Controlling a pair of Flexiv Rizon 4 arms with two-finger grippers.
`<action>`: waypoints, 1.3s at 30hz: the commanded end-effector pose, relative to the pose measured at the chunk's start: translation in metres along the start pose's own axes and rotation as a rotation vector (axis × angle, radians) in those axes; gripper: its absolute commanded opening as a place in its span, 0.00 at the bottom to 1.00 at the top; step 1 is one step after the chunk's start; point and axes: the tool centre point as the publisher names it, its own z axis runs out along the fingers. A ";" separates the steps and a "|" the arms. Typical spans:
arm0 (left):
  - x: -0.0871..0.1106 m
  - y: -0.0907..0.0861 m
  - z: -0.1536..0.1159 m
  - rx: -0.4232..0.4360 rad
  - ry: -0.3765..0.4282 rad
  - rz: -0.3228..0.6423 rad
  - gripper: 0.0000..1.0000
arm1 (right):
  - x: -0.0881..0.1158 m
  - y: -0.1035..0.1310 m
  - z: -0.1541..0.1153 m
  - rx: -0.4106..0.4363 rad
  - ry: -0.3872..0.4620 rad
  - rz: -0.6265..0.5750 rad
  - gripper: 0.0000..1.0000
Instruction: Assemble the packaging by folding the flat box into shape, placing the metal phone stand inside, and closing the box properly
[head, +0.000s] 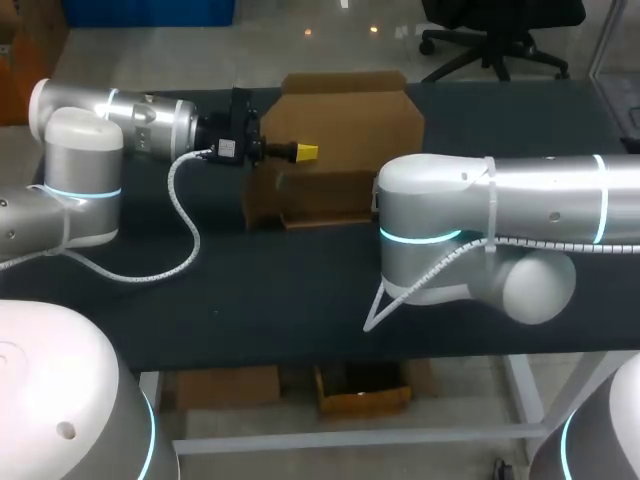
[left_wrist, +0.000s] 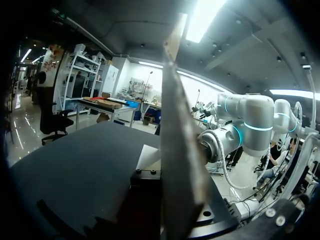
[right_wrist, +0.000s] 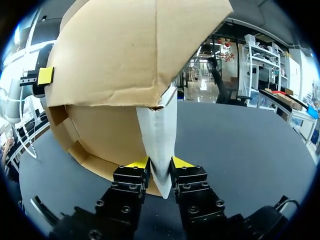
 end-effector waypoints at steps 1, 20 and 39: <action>-0.002 0.005 0.006 -0.002 0.003 0.000 0.00 | 0.009 0.002 0.004 -0.004 -0.158 0.007 0.18; -0.002 0.004 0.005 -0.002 0.002 0.000 0.06 | 0.004 -0.001 -0.004 0.009 -0.222 0.036 0.00; 0.008 -0.006 -0.002 -0.062 -0.047 0.110 1.00 | -0.010 0.001 -0.025 0.003 -0.248 0.030 0.00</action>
